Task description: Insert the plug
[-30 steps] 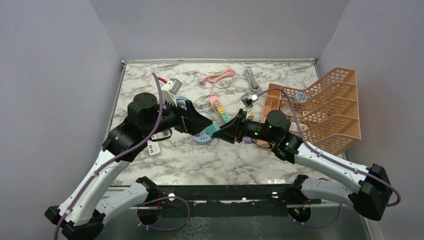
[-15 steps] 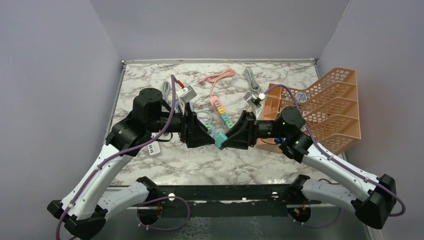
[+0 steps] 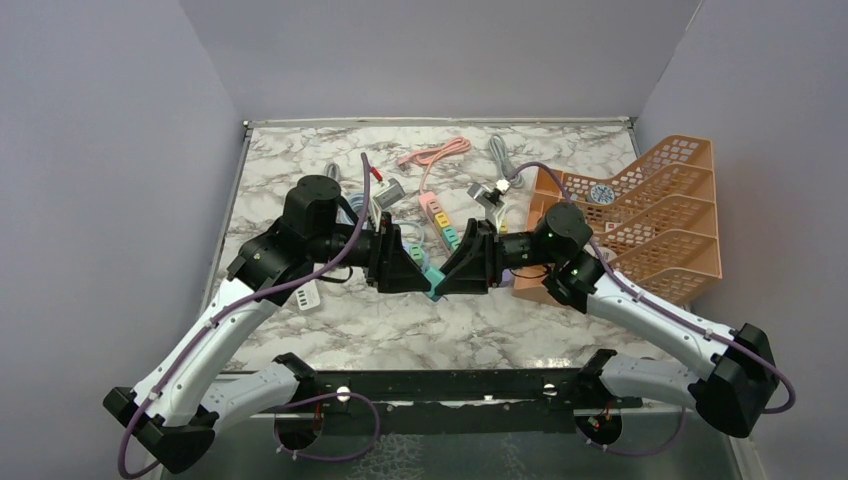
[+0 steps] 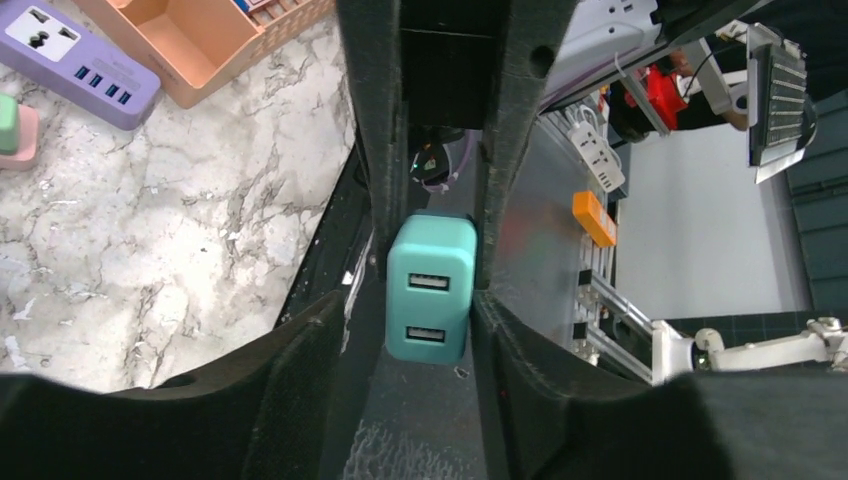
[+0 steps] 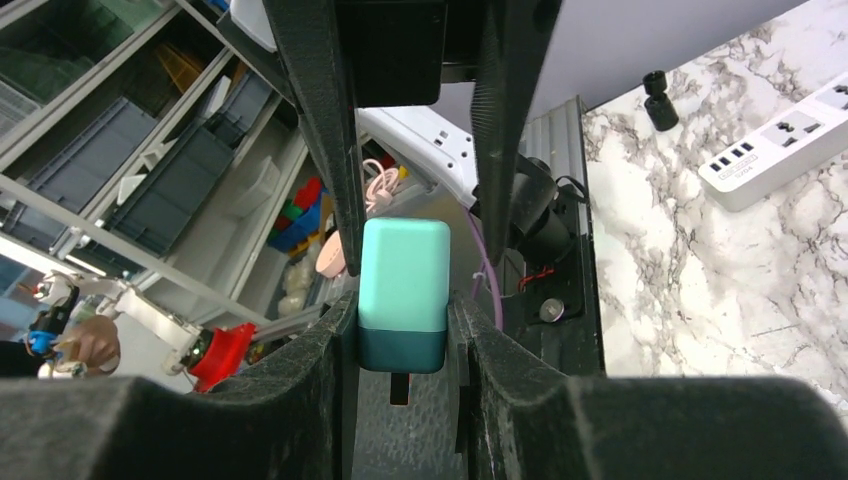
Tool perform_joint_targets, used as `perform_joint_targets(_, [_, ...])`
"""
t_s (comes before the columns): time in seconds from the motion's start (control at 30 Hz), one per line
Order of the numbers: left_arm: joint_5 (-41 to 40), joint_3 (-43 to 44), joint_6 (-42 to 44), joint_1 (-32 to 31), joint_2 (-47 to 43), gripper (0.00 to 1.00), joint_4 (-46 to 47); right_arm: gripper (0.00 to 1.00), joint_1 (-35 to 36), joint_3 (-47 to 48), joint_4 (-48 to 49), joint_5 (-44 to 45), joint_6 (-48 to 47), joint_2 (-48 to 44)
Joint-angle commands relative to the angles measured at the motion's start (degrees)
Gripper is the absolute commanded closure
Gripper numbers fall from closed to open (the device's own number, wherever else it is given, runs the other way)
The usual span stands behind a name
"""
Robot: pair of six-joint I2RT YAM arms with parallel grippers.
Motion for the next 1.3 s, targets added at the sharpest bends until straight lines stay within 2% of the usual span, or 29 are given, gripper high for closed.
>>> perform_joint_targets(0.0, [1.6, -0.7, 0.1, -0.2, 0.2, 0.55, 0.0, 0.81, -0.1, 1.9, 4.5, -4.4, 0.5, 2.2])
perform_joint_targets(0.1, [1.8, -1.1, 0.4, -0.3, 0.3, 0.64, 0.1, 0.81, -0.1, 2.2, 4.6, -5.3, -0.1, 3.2])
perform_joint_targets(0.27, [1.6, -1.0, 1.1, -0.3, 0.2, 0.71, 0.1, 0.82, -0.1, 1.9, 4.4, -5.7, -0.6, 3.4])
perform_joint_targets(0.3, [1.6, -1.0, 1.1, -0.3, 0.1, 0.75, 0.1, 0.81, -0.1, 1.9, 4.3, -5.5, -0.7, 3.4])
perform_joint_targets(0.37, [1.3, -1.1, 1.3, -0.3, 0.1, 0.89, 0.1, 0.8, -0.1, 2.1, 3.7, -5.3, -1.0, 3.4])
perform_joint_targets(0.4, [1.0, -1.1, 1.4, -0.3, 0.1, 0.99, 0.1, 0.76, -0.1, 2.3, 3.3, -5.1, -1.2, 3.4])
perform_joint_targets(0.5, [-3.1, -0.9, 1.4, -0.3, -0.1, 1.0, 0.0, 0.47, -0.1, 2.6, -0.5, -1.6, -2.9, 2.9])
perform_joint_targets(0.57, [-7.4, -0.6, 1.5, -0.2, -0.6, 1.0, -0.3, 0.22, -0.1, 2.6, -4.7, 2.5, -5.2, 1.9])
perform_joint_targets(0.63, [-12.5, -0.1, 1.7, -0.2, -0.8, 1.0, -1.2, 0.1, -0.1, 1.8, -8.8, 8.8, -7.3, 0.1])
perform_joint_targets(0.7, [-18.5, 0.3, 2.0, -0.2, -0.9, 1.0, -2.9, 0.02, -0.1, 0.4, -11.9, 16.6, -8.0, -2.7])
perform_joint_targets(0.77, [-26.3, 1.0, 2.2, 0.0, -0.8, 1.0, -5.8, 0.0, -0.1, -0.8, -15.3, 24.4, -8.4, -5.6])
perform_joint_targets(0.87, [-42.3, 1.5, 1.8, 0.3, -0.8, 1.0, -9.3, 0.0, -0.2, -2.0, -20.9, 34.4, -8.2, -9.7])
perform_joint_targets(0.97, [-57.3, 1.1, 0.2, 0.9, -1.1, 1.0, -11.9, 0.0, -0.2, -3.5, -24.5, 38.9, -7.6, -13.4])
perform_joint_targets(1.07, [-68.8, 0.2, -1.4, 2.3, -0.7, 1.0, -14.6, 0.0, -0.1, -5.9, -25.6, 40.5, -5.8, -16.3])
perform_joint_targets(1.17, [-74.4, -1.4, -2.1, 5.4, 0.5, 1.0, -16.3, 0.03, -0.2, -8.6, -25.3, 40.7, -3.4, -18.4])
perform_joint_targets(1.27, [-75.5, -4.0, -2.8, 9.2, 1.5, 1.0, -15.4, 0.05, -0.1, -10.6, -25.3, 40.8, -1.3, -19.6])
